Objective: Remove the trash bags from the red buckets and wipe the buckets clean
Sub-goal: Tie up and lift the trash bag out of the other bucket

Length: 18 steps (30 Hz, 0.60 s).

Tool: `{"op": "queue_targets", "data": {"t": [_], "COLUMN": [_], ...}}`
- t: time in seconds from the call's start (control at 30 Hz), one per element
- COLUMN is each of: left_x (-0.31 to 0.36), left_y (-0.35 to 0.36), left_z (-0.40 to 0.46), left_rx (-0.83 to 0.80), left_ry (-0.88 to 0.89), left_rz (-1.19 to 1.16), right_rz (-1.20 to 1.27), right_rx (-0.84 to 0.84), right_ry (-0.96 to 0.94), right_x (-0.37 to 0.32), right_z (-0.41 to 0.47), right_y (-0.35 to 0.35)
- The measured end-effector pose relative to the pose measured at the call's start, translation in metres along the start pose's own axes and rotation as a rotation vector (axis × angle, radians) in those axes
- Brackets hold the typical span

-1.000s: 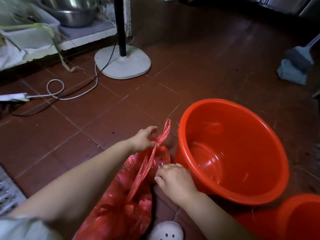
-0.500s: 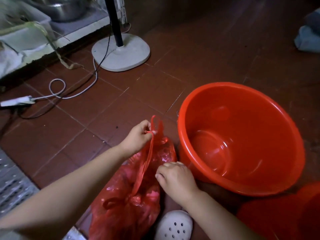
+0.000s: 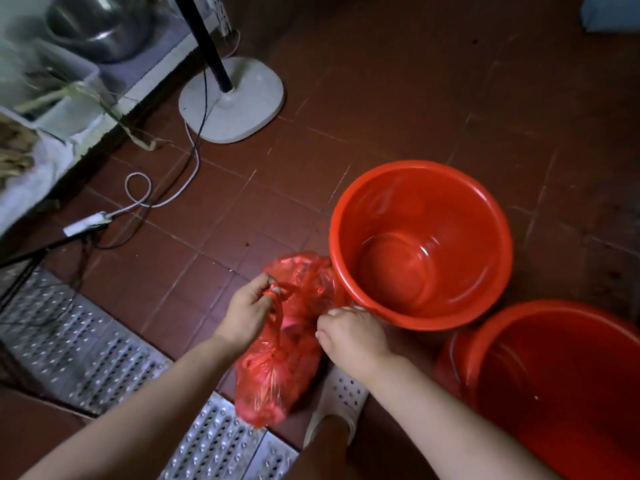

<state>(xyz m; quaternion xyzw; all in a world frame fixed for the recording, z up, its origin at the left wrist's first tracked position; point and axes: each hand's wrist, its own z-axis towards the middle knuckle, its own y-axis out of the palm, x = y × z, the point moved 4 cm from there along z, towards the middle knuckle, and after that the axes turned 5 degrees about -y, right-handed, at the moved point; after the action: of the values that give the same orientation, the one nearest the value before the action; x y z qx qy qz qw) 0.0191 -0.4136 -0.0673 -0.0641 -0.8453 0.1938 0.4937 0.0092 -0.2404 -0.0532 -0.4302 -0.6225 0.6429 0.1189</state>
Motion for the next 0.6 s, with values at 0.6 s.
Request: {"op": "queue_targets", "data": {"t": [0.6], "left_x": [0.306], "left_y": [-0.220], "left_z": [-0.247], "left_rx": [0.085], "left_ry": [0.095], "left_rz": [0.161], "right_rz": [-0.313], "right_rx": [-0.123], "right_ry": [0.041], "right_x": [-0.208], "right_z": [-0.138], "right_y": [-0.397]}}
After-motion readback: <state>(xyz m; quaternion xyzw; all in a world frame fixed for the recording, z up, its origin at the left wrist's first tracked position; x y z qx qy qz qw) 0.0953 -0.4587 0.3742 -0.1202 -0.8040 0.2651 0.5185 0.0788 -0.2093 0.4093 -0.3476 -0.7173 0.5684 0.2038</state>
